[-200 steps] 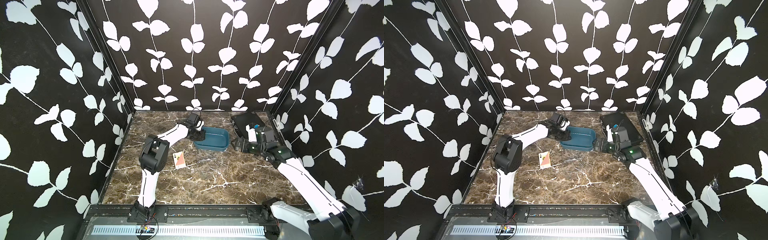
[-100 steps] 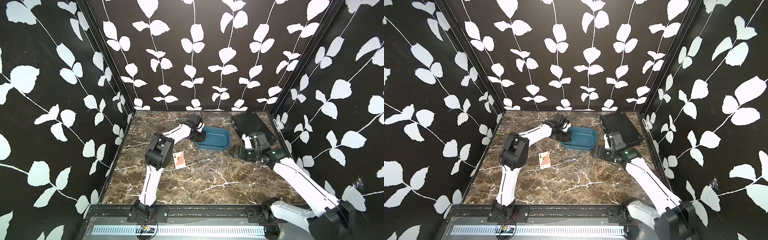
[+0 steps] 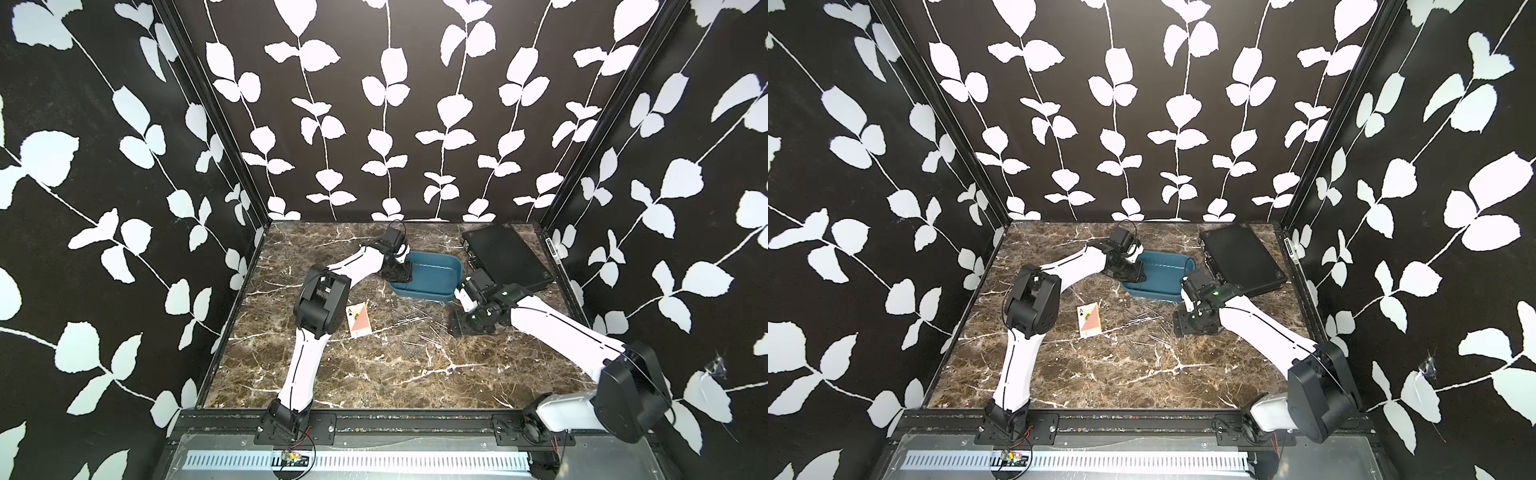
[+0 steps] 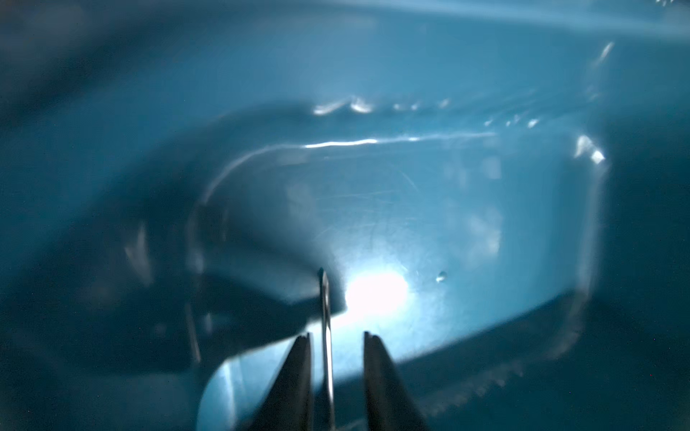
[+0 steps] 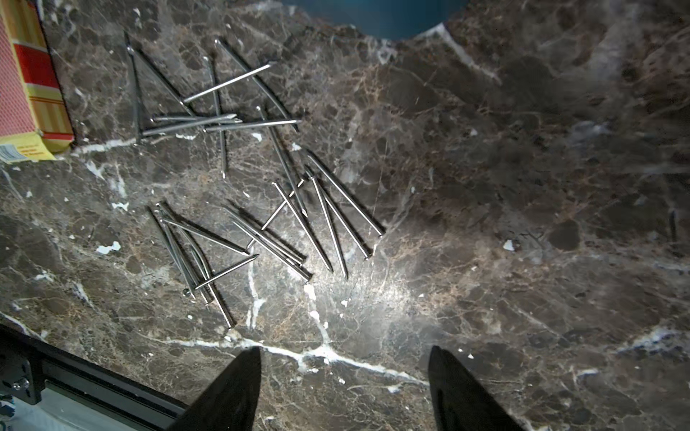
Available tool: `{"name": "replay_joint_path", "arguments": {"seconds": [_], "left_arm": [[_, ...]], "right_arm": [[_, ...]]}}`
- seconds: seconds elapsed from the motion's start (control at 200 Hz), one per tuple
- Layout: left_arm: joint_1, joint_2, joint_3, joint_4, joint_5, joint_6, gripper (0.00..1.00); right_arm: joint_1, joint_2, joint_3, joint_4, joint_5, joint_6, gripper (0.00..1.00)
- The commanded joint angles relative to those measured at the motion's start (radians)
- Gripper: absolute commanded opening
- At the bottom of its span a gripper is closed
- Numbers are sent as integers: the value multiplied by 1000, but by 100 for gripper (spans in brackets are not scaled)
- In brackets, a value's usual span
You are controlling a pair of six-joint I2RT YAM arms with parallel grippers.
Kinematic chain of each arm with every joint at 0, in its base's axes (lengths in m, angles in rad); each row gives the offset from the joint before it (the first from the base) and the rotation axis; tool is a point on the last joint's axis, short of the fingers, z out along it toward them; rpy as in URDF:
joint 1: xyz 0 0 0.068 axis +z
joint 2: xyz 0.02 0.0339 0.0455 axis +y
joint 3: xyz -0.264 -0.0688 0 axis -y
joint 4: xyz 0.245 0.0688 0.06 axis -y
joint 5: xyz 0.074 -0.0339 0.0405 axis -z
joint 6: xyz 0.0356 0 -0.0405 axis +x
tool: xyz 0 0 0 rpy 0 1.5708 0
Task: Put the nails on the desktop into the storage box
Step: Place the nail in the storage box, then pick up the nail from the center of the board.
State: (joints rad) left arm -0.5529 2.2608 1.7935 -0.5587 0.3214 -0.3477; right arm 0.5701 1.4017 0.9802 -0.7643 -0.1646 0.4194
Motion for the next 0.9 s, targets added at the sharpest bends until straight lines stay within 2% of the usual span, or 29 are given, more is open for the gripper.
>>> {"name": "replay_joint_path", "arguments": {"seconds": [0.0, 0.16, 0.46, 0.67, 0.895], "left_arm": [[-10, -46, -2, -49, -7, -12, 32], [-13, -124, -34, -51, -2, -43, 35], [-19, -319, -147, -56, -28, -72, 41], [-18, -455, -280, -45, -44, -87, 42], [-18, -546, -375, -49, -63, -91, 43]], "right_arm": [[13, 26, 28, 27, 28, -47, 67], [13, 83, 25, 52, 62, -124, 57], [13, 229, 77, 74, 93, -263, 54], [13, 298, 122, 79, 101, -293, 53], [13, 342, 135, 83, 96, -309, 43]]}}
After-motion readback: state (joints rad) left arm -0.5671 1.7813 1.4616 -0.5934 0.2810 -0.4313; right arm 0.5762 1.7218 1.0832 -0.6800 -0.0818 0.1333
